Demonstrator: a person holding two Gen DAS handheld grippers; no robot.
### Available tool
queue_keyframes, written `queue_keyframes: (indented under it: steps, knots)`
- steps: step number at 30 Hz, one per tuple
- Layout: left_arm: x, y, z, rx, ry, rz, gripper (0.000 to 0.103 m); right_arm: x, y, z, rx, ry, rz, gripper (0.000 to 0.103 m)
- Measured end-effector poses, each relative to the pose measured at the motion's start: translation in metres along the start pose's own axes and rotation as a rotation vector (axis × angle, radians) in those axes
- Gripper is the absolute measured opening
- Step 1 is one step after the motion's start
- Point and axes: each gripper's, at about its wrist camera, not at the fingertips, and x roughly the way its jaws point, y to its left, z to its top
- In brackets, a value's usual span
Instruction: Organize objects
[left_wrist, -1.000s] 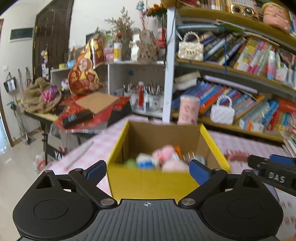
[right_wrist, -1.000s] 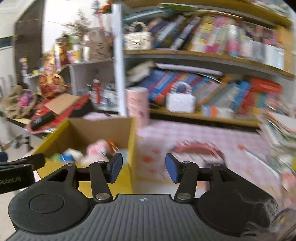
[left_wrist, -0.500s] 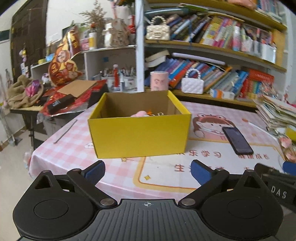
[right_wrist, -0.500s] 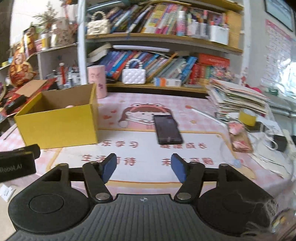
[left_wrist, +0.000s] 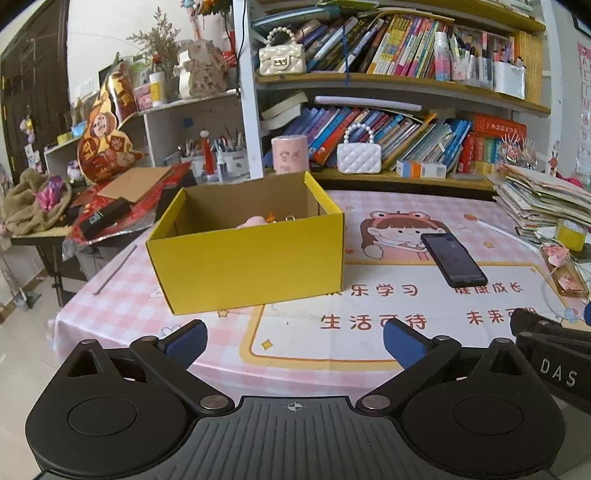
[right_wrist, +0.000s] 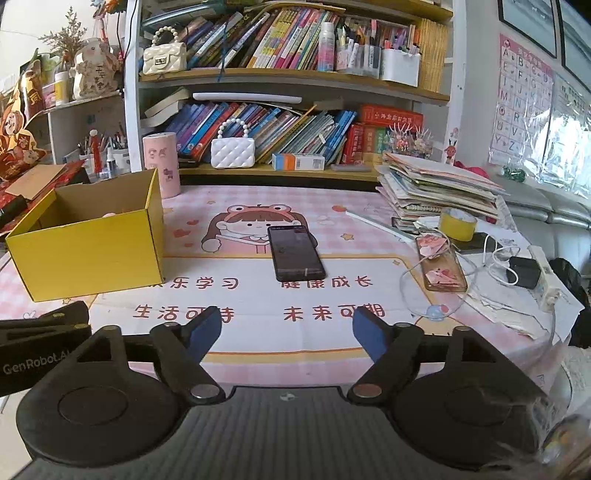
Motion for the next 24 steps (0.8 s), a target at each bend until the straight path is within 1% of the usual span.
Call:
queue_keyframes:
  steps: [2,8,24]
  knots:
    - [-0.0020,-0.0020,-0.0004,-0.002,-0.002,0.004,0.103,-0.0010,-0.0008,-0.0006,-0.001,0.001,-0.001,0.084]
    - [-0.0051,-0.0041,0.0003,-0.003,0.001,0.015,0.103,-0.0031,-0.0041,-0.0030,0.002,-0.001,-0.013,0.089]
    - [-0.0051,-0.0063,-0.0015,-0.012,0.025,0.032,0.103,-0.0030,-0.0066,-0.0048,-0.002,0.007,-0.021,0.090]
